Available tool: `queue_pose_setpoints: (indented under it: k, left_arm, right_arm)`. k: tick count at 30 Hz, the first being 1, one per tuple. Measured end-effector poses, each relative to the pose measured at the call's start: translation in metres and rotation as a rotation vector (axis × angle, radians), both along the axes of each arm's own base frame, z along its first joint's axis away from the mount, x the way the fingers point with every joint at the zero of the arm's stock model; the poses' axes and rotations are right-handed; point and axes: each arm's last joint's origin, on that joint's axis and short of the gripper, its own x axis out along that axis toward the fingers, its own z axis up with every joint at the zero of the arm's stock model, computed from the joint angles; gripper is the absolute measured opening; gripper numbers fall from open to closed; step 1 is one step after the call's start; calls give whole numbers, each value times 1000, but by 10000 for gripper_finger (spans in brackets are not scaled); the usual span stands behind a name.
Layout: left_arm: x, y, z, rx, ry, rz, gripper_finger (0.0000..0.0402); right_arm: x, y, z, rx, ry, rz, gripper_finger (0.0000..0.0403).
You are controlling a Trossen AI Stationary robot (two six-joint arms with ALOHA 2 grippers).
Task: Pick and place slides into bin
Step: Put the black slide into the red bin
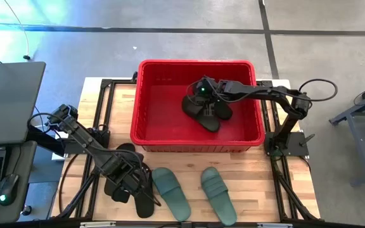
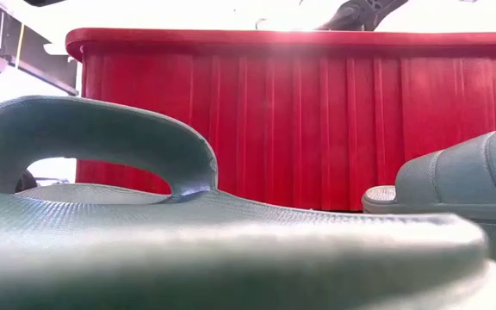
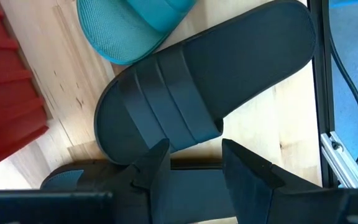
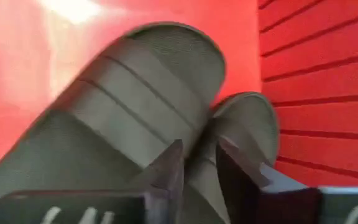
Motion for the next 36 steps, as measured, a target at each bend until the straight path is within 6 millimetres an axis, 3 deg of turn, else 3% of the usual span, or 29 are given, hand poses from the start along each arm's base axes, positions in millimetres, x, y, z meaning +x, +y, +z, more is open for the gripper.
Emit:
queue_pose_setpoints:
  k: [5, 11, 15, 20, 24, 27, 36]
  left_arm:
    - [0, -1, 0, -1, -1, 2, 129]
    - [0, -1, 0, -1, -1, 2, 129]
    - [0, 0, 0, 2, -3, 2, 129]
    - [0, -1, 0, 1, -4, 1, 129]
    - [1, -1, 0, -4, -12, 1, 129]
    - [1, -2, 0, -28, -2, -5, 129]
    - [-3, -8, 0, -117, 58, -34, 129]
  right_arm:
    - [3, -1, 16, -4, -1, -13, 126]
    - [14, 4, 47, 234, -180, 125, 143]
    - [21, 11, 50, 262, -221, 290, 112]
    - [29, 25, 37, 224, -176, 308, 18]
    - [34, 37, 41, 211, -179, 248, 18]
    - [38, 51, 65, 165, -221, 237, 10]
    - [40, 107, 172, 216, -475, 316, 7]
